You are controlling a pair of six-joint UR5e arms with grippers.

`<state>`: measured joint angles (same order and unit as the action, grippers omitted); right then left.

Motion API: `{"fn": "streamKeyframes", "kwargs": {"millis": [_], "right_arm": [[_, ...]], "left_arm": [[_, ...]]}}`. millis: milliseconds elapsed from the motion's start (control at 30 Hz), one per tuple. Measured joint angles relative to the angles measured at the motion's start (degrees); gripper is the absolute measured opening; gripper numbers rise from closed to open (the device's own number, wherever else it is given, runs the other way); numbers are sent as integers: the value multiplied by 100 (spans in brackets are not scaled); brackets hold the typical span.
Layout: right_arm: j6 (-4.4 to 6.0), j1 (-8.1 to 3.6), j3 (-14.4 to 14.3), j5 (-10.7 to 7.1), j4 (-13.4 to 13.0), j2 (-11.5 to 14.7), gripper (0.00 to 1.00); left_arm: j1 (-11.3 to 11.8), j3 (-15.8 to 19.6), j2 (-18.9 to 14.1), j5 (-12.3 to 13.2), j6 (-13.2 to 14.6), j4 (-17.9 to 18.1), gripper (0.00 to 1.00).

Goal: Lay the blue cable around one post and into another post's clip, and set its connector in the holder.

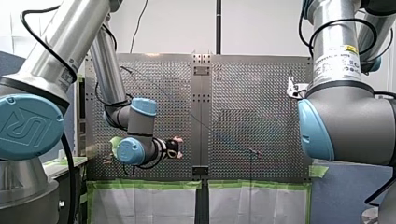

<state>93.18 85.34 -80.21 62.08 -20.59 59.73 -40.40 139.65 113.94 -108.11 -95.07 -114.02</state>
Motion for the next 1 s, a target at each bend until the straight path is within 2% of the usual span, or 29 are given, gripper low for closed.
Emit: {"fn": "streamKeyframes", "kwargs": {"millis": [267,1000], "right_arm": [[-15,15,0,139,-18,-1,89],[-6,97,-3,147,-95,-5,89]], "left_arm": [[1,0,0,4,-10,28,100],[4,1,0,7,-20,17,100]]}}
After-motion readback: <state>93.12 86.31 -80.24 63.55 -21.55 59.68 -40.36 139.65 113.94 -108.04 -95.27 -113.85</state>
